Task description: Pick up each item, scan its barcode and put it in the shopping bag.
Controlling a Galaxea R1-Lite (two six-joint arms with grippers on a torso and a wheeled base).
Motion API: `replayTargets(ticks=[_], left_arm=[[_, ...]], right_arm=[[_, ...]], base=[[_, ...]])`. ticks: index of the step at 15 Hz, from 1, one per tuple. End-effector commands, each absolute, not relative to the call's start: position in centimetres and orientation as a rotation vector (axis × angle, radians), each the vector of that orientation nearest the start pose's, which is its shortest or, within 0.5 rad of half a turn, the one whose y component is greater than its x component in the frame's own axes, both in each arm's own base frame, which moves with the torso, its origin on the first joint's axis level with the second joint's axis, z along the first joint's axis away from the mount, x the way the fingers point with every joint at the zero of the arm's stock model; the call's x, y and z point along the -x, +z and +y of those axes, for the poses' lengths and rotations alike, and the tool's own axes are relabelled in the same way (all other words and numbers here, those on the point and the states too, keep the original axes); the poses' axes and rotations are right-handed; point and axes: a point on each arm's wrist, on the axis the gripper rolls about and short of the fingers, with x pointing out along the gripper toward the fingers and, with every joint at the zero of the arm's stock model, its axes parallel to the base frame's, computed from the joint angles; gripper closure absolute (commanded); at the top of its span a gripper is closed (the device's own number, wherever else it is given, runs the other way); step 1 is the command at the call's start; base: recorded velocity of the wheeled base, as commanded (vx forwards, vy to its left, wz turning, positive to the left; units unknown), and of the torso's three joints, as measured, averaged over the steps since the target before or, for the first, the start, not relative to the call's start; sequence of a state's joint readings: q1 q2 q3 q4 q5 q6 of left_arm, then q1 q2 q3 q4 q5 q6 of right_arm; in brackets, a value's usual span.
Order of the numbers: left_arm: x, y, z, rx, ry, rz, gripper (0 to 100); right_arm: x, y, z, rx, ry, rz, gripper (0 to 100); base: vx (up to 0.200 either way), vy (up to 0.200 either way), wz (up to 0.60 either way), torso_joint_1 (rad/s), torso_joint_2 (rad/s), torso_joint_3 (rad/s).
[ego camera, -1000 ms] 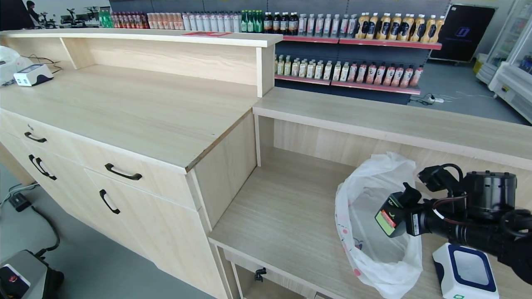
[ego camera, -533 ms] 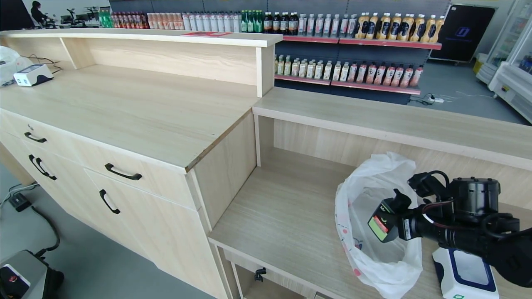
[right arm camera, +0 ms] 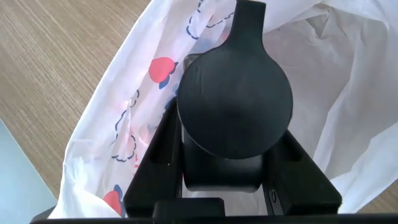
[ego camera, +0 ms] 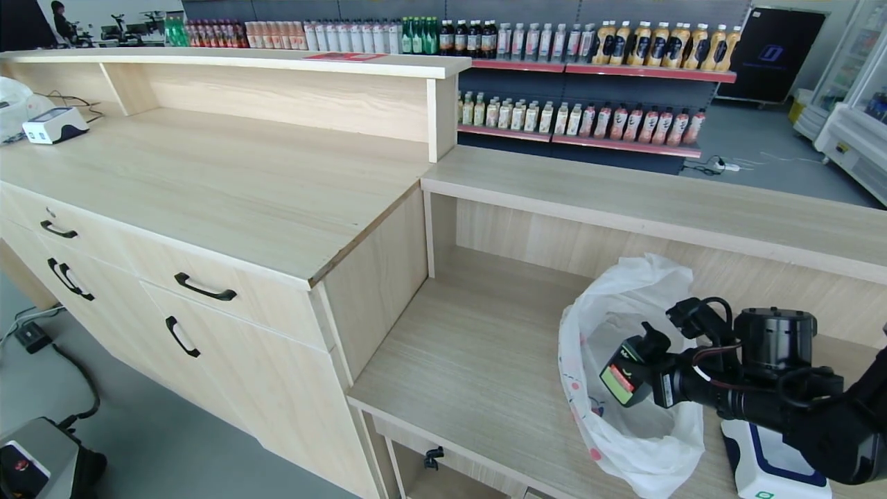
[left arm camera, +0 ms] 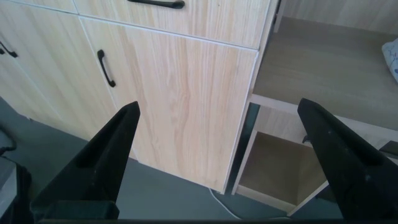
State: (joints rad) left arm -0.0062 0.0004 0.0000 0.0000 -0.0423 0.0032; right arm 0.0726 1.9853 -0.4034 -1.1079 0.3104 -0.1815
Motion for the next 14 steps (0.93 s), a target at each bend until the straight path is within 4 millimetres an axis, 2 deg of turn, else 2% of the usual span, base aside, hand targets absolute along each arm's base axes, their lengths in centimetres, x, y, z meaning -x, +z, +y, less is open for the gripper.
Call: replayTargets(ticks=[1, 14], left_arm=[[2.3, 7.6, -0.1, -0.003, -0.049, 0.001, 0], [2.3, 7.6, -0.1, -0.003, -0.049, 0.001, 0]], right_arm=[[-28.6, 4.3, 2.8, 0.117, 0.419, 0.460, 100], [-29.5, 2.2, 3.2, 0.117, 0.459, 0.429, 100]], base=[[0.000, 0.000, 0.00, 0.000, 0.00, 0.000], [0.000, 0.000, 0.00, 0.000, 0.00, 0.000]])
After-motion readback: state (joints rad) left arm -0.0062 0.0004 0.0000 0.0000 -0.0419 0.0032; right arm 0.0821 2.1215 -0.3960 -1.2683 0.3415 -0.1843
